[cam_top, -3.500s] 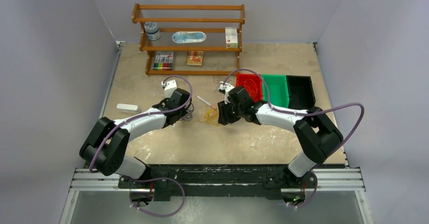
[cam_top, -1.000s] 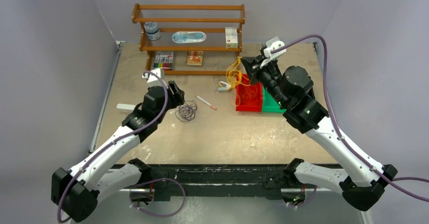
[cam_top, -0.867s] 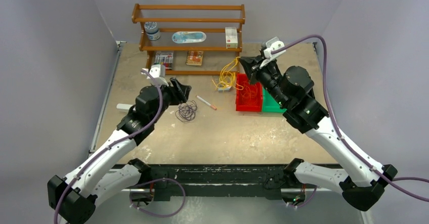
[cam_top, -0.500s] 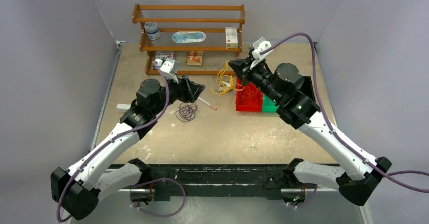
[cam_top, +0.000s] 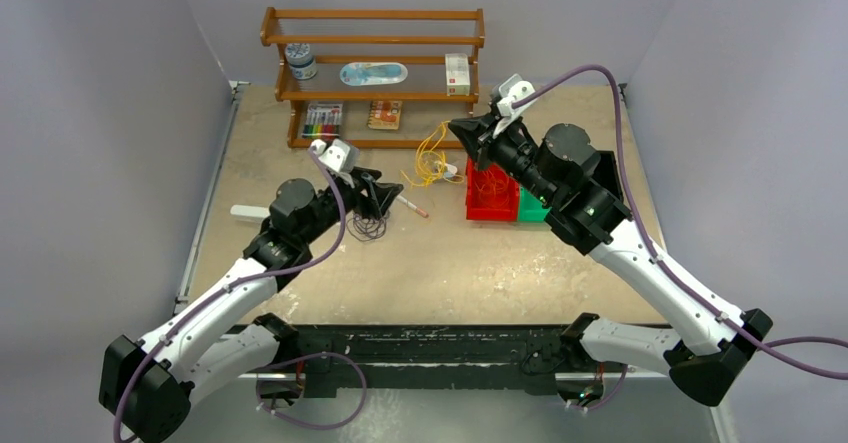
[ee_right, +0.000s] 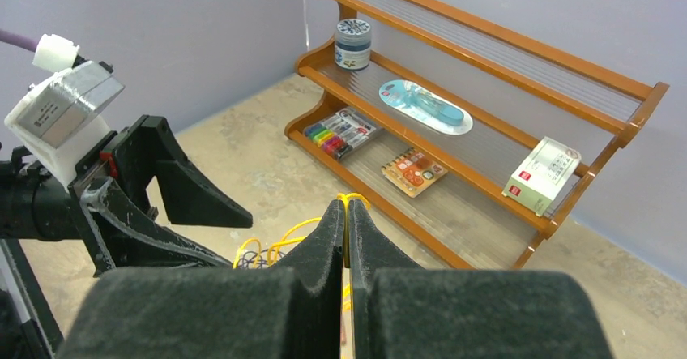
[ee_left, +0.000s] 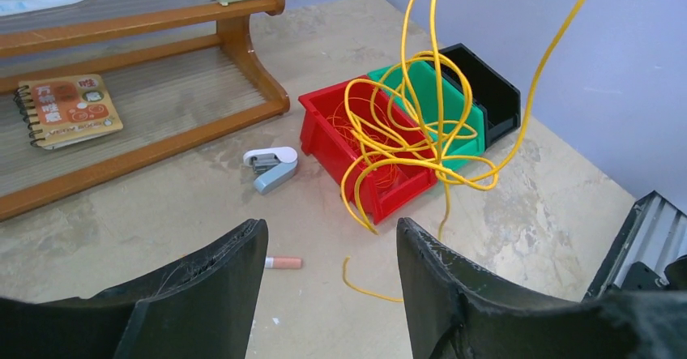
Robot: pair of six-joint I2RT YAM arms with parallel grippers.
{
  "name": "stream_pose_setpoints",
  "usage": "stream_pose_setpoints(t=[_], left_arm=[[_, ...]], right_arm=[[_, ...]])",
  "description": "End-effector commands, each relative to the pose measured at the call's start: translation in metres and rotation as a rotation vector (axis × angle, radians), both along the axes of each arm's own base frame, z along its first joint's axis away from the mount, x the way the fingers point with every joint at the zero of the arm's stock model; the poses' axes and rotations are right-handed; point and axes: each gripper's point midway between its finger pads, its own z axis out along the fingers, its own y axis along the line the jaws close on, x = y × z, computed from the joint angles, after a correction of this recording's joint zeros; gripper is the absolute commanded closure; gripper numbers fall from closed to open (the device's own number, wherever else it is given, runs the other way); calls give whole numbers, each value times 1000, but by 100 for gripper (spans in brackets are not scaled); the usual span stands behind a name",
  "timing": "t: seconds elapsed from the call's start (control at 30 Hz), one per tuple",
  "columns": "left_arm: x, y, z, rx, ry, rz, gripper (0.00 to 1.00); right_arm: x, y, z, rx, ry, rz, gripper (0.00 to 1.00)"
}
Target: Untangle the cables
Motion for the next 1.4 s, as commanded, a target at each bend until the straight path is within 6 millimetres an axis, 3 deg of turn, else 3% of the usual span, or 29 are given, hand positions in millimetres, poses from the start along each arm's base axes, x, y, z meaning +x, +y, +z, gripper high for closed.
stream_pose_setpoints(t=[0.0, 0.27, 0.5, 0.6, 0.7, 0.9, 1.1, 1.23, 1.37], left_arm=[[-6, -3, 33, -6, -212, -55, 41], [-8, -16, 39, 47, -309, -124, 40], [-8, -42, 34, 70, -326, -185, 43], [-7, -50, 31, 76, -331, -181, 46], [-4, -52, 34, 52, -348, -160, 56], [1, -43, 46, 18, -368, -90, 99], [6, -27, 43, 47, -321, -8, 100], [14, -6, 43, 67, -261, 115, 100], [31, 28, 25, 138, -142, 319, 100]], right_arm=[[-12, -2, 42, 87, -91, 31, 100], [-18, 4, 42, 85, -99, 83, 100], [-22, 7, 43, 88, -108, 109, 100], [-25, 9, 44, 86, -110, 127, 100], [-26, 11, 42, 80, -106, 139, 100], [-26, 9, 38, 78, -99, 132, 100], [-15, -7, 33, 86, -79, 23, 100], [1, -32, 19, 125, -7, -153, 100], [6, -64, 20, 171, -4, -308, 100]])
